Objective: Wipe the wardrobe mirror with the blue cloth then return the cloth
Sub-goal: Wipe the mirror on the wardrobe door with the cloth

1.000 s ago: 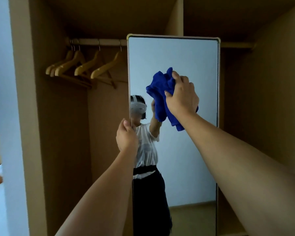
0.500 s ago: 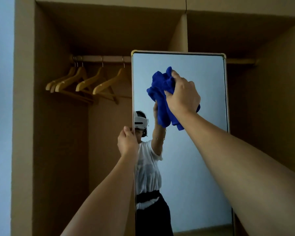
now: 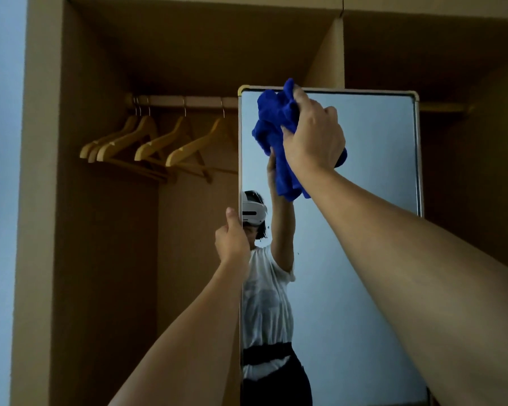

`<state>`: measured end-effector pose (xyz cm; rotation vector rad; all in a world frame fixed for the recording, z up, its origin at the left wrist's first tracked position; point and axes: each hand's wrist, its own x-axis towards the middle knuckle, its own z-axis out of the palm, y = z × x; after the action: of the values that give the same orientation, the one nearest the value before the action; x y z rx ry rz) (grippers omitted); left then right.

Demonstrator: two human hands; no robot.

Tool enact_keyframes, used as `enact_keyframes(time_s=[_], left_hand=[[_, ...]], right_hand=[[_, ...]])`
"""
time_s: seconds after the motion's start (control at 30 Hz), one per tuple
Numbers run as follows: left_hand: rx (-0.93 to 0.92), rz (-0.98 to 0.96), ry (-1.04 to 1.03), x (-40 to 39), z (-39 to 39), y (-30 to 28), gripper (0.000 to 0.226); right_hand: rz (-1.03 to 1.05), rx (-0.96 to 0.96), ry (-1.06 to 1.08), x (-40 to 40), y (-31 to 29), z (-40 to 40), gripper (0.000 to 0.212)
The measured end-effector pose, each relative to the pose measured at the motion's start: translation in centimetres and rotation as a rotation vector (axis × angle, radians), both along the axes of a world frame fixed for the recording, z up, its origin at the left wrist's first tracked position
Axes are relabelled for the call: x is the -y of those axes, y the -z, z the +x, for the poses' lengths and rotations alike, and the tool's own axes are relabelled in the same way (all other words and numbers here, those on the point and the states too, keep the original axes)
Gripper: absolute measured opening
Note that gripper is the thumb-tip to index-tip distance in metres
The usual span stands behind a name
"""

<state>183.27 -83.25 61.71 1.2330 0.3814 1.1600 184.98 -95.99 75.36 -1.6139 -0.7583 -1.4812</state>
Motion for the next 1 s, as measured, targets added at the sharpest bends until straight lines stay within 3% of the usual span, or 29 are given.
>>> enact_keyframes(time_s=[0.07,0.2,0.4,0.73,1.0], left_hand=[[0.010,0.011,0.013,-0.1,-0.1,-0.7,0.060],[0.030,0.054,0.032,-0.1,-0.2,-1.6,0.043],[0.007,0.050,-0.006,-0.5,0.3,-0.8,0.052],[0.079,0.110,-0.105,-0.1,1.3,-0.1,0.053],[0.081,0.132,-0.142,-0.3,1.7,-0.1,0.054]], right_hand=[[0.007,0.011,0.001,0.0,-0.8,0.0,0.059],[0.044,0.021,-0.016,-0.2,-2.1,0.2,0.059],[0.040,0.048,0.036,-1.4,-3.2,-0.2,0.056],[-0.091,0.088,0.070,-3.9,-0.5,-1.8,0.030],[-0.167,0.163,0.111,-3.9,0.0,-1.5,0.033]])
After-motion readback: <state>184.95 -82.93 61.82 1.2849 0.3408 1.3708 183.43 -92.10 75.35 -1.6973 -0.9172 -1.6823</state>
